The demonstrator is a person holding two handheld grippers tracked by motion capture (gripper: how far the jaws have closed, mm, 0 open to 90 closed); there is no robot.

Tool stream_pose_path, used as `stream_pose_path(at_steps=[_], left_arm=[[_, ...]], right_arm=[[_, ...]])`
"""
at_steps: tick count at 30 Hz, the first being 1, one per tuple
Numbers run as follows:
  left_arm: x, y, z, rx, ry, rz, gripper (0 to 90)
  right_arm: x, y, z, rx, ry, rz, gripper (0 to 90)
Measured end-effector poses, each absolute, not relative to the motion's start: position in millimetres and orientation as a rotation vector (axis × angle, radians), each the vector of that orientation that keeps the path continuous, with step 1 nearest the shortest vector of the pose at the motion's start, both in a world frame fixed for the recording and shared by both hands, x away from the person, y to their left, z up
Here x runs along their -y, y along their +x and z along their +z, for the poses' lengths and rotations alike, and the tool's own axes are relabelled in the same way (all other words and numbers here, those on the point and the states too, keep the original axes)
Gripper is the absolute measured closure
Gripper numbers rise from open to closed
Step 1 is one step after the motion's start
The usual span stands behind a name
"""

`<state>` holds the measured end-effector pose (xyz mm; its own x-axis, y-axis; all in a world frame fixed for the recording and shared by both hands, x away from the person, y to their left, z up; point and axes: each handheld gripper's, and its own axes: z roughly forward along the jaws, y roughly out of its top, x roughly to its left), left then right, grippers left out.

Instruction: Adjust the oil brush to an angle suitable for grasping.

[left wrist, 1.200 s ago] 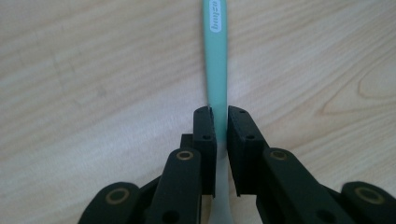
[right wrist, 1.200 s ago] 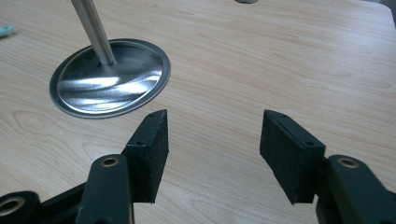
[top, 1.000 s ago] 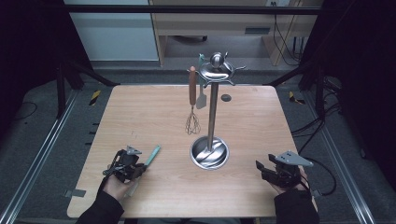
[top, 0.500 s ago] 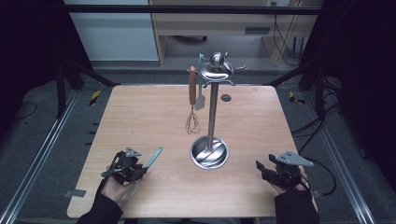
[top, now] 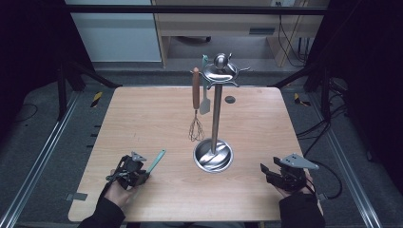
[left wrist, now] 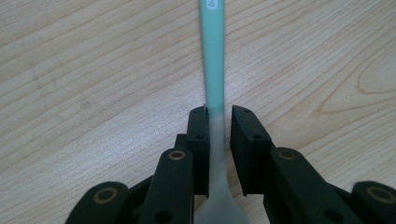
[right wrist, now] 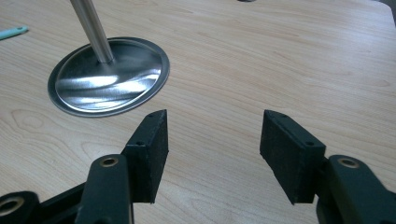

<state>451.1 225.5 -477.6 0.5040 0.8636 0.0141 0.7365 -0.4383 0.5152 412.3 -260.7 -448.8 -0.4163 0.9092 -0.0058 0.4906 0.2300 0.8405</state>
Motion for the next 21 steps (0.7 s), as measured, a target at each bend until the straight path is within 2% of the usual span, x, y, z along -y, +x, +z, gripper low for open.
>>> stream_pose_path(at_steps=[5,21], left_arm=[[-224.7,452.7,-476.6,-1.36,2.294,0.365,80.5],[-226.4,452.0,-475.4,-1.355,2.298,0.363,82.1]], right_arm=[[260.5,412.4,-449.0,-2.003,1.278,1.082,41.9],[260.7,412.8,-449.4,-2.004,1.284,1.084,41.9]])
